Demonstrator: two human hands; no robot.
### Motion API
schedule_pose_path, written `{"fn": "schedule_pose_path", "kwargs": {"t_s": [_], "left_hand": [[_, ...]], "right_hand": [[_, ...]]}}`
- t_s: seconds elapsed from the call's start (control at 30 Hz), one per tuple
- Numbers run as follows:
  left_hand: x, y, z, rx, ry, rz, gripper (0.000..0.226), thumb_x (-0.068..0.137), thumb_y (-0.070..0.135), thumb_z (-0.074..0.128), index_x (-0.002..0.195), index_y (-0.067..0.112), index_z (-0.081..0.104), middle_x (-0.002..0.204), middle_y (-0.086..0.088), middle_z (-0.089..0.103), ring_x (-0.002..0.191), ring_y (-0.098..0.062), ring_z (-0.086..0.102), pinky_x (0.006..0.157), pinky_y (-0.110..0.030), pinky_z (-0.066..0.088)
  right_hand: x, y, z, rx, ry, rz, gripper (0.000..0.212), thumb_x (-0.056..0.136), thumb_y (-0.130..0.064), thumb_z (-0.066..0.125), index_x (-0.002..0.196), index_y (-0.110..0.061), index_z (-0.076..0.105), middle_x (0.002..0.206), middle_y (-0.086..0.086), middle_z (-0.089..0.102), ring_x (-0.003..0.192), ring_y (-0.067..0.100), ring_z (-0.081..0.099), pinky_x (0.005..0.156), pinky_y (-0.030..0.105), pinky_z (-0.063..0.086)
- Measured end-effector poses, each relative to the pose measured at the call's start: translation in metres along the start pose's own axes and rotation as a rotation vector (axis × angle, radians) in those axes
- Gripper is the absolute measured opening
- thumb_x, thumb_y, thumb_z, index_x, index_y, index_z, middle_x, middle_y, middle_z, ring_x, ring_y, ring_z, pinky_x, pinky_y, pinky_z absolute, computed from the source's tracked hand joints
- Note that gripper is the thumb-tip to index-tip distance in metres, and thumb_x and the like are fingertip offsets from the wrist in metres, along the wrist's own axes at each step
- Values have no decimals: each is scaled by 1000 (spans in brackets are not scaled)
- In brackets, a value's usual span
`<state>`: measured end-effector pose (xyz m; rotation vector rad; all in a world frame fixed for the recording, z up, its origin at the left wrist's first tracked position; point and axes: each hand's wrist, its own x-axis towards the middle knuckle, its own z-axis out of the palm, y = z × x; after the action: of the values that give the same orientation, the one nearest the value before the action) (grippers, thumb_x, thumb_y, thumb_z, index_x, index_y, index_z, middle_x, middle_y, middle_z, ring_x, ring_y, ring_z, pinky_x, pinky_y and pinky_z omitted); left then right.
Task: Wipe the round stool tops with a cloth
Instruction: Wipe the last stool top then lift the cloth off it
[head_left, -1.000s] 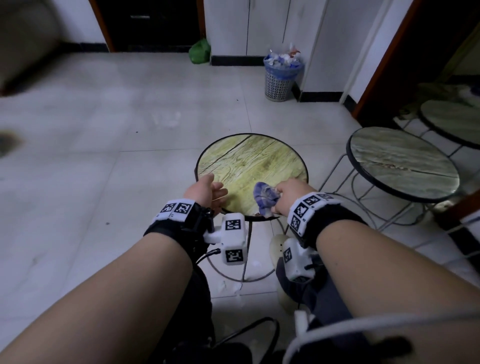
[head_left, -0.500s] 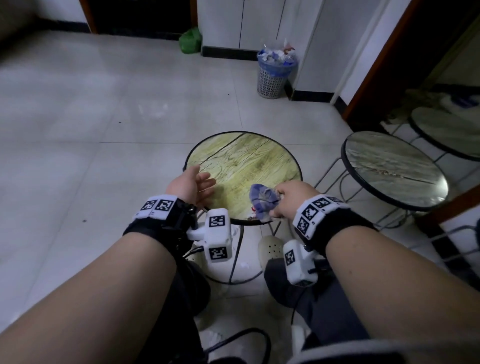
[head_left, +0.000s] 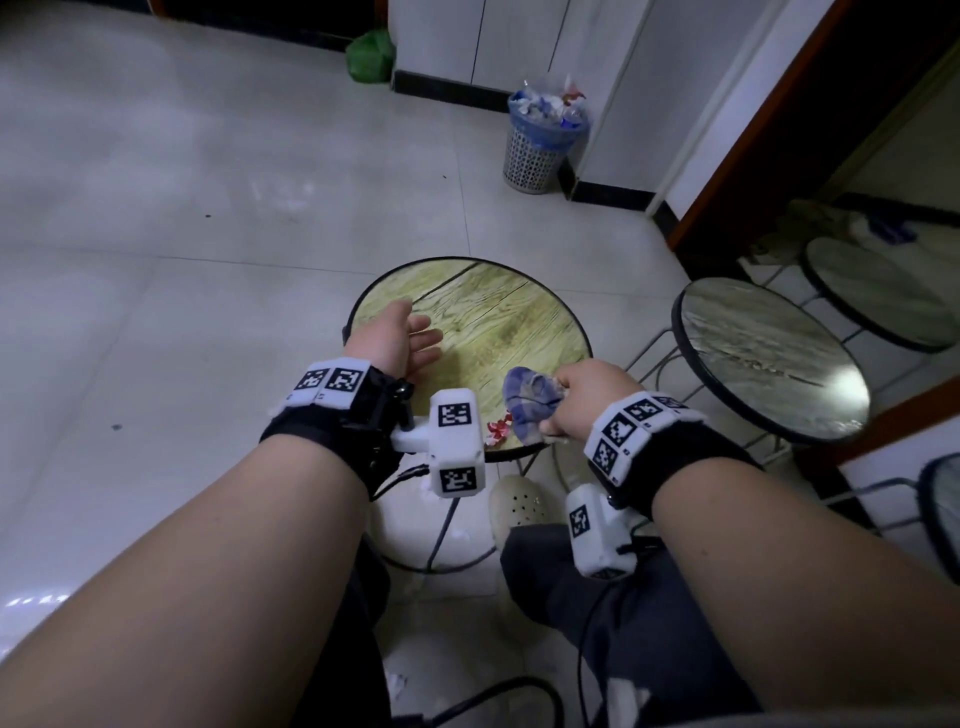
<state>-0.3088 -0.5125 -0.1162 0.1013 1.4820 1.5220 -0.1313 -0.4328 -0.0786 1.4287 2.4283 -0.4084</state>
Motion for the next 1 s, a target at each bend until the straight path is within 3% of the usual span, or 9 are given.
{"fn": "schedule_pose_path", "kwargs": {"t_s": [0.13,0.43,0.6,0.73,1.0], "left_hand": [[8,9,0,-43,-2,26,36,95,43,39,87,15,60,89,-1,68,76,-15,62,70,-30,44],[27,23,-11,-50,16,11,35,96,41,39,86,13,58,88,-5,67,75,-18,61,67,-30,47],[36,24,-21,-42,48,-3,34,95,41,41,93,11,58,90,-4,68,71,-16,64,57,-28,45],[42,27,-26,-2,40,8,35,94,43,40,93,14,60,90,-2,69,73,-15,65,66,-29,45],[51,36,-30,23,25,14,34,95,43,39,91,16,60,89,-2,69,74,-16,65,63,-29,43]], "right_hand": [[9,-5,1,2,12,3,24,74,-31,74,85,-14,61,84,3,62,80,23,59,73,26,48],[33,-20,-10,-28,-13,19,21,74,-29,72,80,-15,58,77,1,59,75,22,57,70,26,46],[47,-27,-14,-6,-17,26,22,78,-24,71,69,-17,52,72,-1,58,68,18,55,65,25,43],[55,-36,-19,-12,-22,24,27,80,-23,69,65,-17,48,72,0,57,75,24,58,65,25,42],[74,-51,-27,-32,-17,26,19,80,-24,70,74,-12,56,73,3,57,75,25,56,67,26,42]]}}
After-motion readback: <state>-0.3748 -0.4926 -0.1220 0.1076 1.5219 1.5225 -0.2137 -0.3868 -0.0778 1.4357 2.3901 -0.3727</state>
